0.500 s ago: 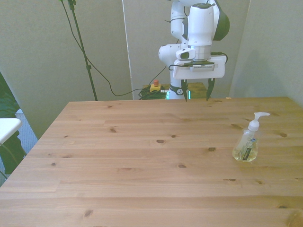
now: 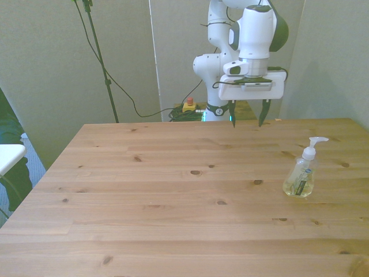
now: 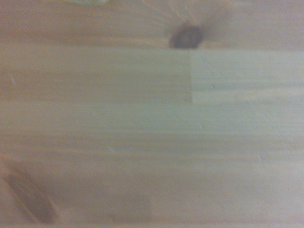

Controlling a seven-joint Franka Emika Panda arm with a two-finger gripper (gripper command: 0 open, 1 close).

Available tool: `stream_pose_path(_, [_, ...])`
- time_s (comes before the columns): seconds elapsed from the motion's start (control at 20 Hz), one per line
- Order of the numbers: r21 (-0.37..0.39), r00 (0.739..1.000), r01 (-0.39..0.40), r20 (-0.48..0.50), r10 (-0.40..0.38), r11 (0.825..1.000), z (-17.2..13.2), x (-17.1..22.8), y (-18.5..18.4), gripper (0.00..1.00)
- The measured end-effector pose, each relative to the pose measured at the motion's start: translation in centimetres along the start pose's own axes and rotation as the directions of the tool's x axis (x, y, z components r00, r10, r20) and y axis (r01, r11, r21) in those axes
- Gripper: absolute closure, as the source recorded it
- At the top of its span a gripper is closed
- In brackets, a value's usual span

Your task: Knock down the sanitizer

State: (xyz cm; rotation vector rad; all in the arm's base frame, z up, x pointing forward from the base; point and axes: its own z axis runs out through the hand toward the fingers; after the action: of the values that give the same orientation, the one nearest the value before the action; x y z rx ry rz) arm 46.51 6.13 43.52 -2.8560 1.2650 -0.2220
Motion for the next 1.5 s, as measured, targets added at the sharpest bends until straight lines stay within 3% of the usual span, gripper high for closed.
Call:
stream_pose_path(0.5, [-0.026, 0.999, -0.017, -0.036, 0.016, 1.0, -0.1, 1.0, -10.8, 1.0])
stream_pose_path(1.05, [-0.064, 0.999, -0.027, -0.049, 0.024, 0.998, 1.8, 2.1, -15.9, 1.0])
stream_pose_path(1.5, [-0.08, 0.995, -0.081, -0.059, 0.076, 0.993, 3.0, 6.9, -19.5, 1.0])
